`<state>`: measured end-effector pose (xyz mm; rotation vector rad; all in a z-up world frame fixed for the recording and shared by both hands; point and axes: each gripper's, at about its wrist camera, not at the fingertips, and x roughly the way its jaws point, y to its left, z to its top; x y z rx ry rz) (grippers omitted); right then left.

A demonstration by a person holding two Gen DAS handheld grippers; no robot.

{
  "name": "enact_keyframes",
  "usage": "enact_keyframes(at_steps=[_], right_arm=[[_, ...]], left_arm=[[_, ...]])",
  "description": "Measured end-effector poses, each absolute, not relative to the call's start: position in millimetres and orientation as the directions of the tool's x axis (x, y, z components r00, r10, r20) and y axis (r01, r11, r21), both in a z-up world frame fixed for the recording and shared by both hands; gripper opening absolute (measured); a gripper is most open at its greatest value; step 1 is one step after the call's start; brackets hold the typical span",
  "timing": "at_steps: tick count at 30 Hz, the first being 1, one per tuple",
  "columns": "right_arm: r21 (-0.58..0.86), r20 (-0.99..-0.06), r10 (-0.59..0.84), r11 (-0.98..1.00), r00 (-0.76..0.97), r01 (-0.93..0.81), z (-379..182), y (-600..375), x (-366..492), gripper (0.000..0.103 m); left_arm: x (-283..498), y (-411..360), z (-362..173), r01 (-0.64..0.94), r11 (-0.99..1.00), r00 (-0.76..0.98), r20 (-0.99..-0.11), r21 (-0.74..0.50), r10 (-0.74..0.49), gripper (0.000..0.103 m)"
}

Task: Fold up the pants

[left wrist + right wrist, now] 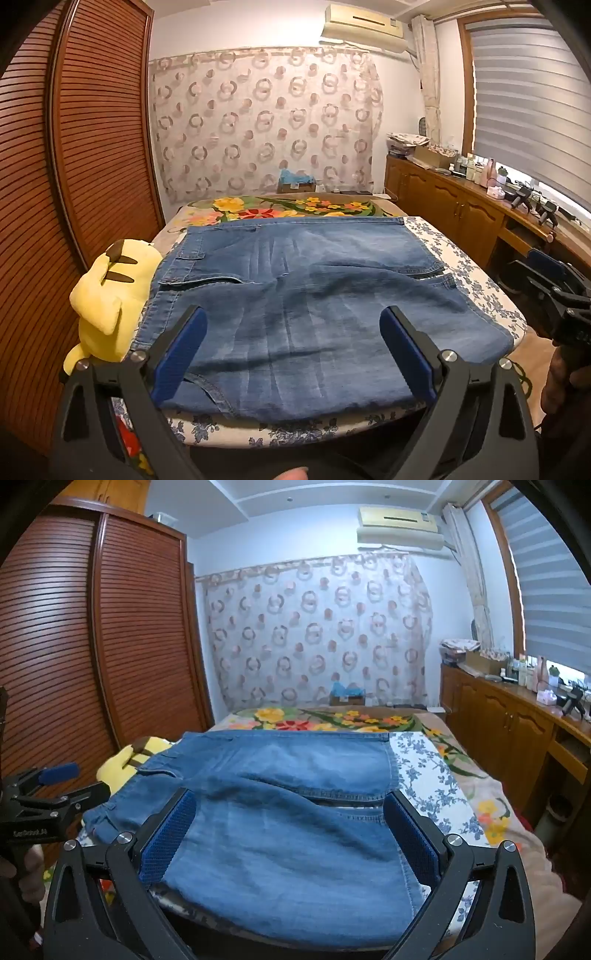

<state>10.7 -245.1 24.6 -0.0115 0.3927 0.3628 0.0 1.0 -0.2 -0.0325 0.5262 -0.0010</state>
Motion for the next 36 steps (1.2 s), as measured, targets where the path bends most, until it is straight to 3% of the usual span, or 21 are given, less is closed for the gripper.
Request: enact_keyframes(at_steps=[36], right_arm=[[0.06,-0.369,0.341,0.937,0.865,-0.343,24.7,-241.4,7.9,0.103]], left_arm=[[0.4,1.7,-2.4,-0.011,1.0,0.867,-0.499,-0.024,-0.003,0.096]])
